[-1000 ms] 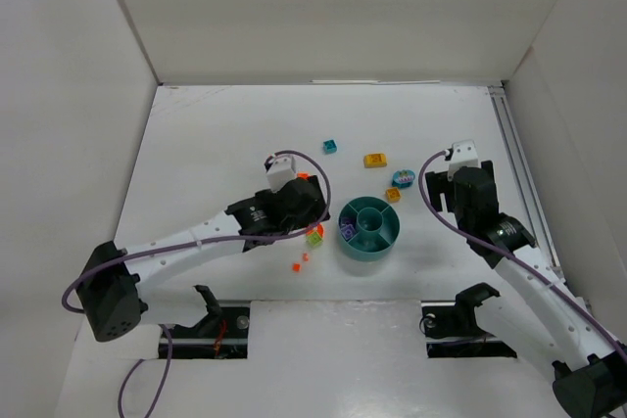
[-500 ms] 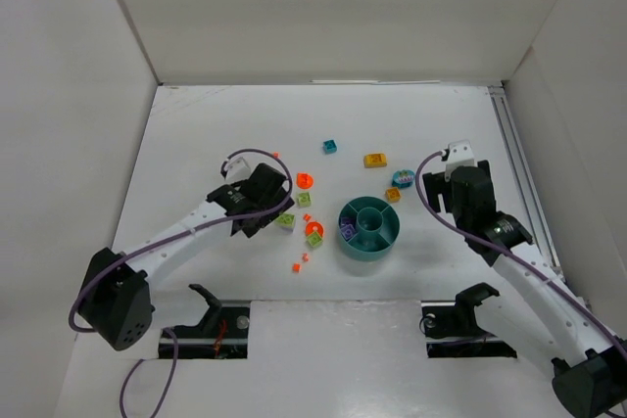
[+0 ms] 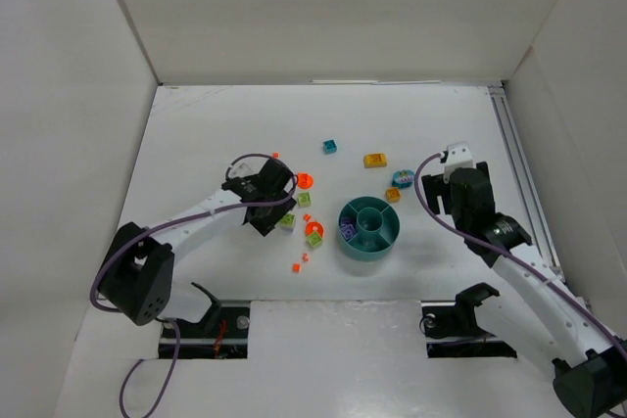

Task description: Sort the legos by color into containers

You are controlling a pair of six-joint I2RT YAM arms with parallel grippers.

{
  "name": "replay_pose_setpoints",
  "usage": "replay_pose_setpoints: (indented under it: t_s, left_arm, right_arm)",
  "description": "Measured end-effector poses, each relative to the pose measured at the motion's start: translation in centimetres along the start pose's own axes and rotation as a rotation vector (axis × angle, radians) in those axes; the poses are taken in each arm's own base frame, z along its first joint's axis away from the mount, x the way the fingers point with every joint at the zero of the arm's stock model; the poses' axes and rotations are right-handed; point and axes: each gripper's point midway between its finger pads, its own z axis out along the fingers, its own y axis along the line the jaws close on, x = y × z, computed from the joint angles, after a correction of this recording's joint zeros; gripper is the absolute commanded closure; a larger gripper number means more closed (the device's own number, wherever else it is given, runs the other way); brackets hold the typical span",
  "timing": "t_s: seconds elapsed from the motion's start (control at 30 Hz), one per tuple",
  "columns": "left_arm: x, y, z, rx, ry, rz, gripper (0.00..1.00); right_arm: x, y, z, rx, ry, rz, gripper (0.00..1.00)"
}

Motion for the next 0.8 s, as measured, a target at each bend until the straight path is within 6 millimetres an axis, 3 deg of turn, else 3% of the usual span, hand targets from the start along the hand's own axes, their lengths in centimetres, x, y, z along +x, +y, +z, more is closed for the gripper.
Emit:
replay_pose_setpoints:
  t_s: [0.4,0.8]
  left_arm:
    - [0.4,0.1,1.3,-0.045,0.006,-0.076,0.50]
    - [0.2,-0.8,2.2,-0.052,-0.009,-0.087,0.66]
  right_arm:
    - [-0.1,-0.1,-0.2,-0.001,-0.010,0.004,0.06]
    - [-0.2,-0.1,-0.2,-0.001,-0.015,0.007,0.06]
